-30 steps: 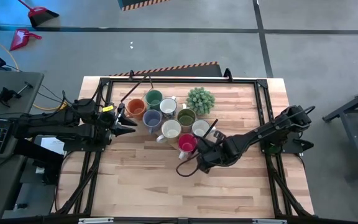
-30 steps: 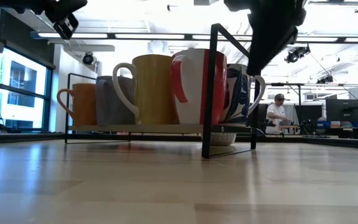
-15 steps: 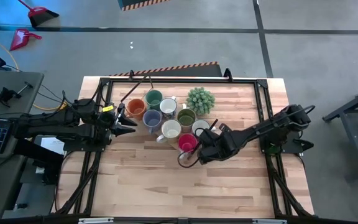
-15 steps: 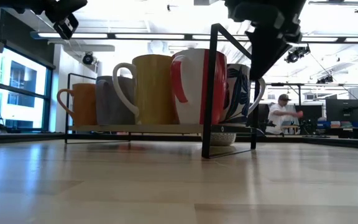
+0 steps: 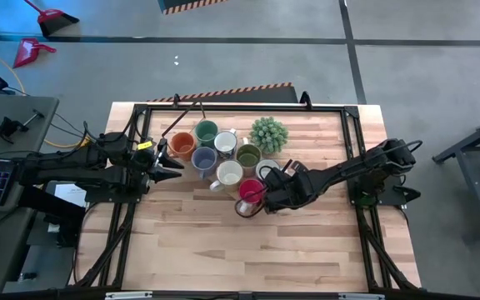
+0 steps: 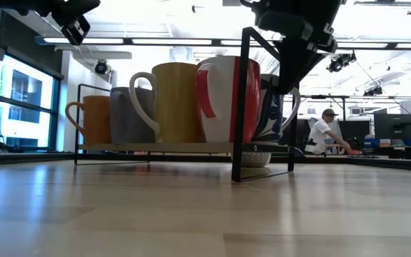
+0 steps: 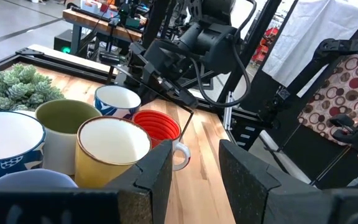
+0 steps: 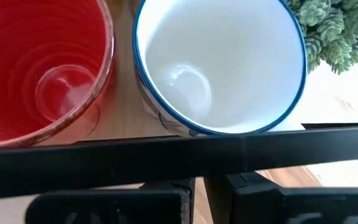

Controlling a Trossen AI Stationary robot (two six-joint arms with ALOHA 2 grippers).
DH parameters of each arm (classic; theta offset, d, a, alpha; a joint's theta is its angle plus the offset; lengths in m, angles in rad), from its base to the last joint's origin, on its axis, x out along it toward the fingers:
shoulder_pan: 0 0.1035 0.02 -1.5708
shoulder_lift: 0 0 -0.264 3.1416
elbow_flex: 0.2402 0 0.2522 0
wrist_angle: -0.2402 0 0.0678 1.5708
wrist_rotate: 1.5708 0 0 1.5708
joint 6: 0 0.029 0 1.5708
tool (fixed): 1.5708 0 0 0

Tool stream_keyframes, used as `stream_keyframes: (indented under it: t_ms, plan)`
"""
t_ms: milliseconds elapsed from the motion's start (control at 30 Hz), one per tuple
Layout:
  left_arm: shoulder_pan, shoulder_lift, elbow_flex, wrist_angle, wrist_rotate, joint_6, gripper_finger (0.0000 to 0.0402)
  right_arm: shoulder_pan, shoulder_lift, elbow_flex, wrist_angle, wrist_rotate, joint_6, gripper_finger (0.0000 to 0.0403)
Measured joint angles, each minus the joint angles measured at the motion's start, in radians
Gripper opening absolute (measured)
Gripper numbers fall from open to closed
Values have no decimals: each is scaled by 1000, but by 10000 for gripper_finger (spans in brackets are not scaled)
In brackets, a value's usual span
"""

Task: Place coffee mugs
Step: Adjust the blue patterned mug on the shelf, then return to Home Position

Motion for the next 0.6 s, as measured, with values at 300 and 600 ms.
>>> stream_keyframes:
  t_ms: [300,600]
  plan:
    - [0,0,0,0,0,0,120,-13,0,0,28,13,-29,16]
    - [0,0,0,-3,0,0,120,-10,0,0,-11,-142,-71,16]
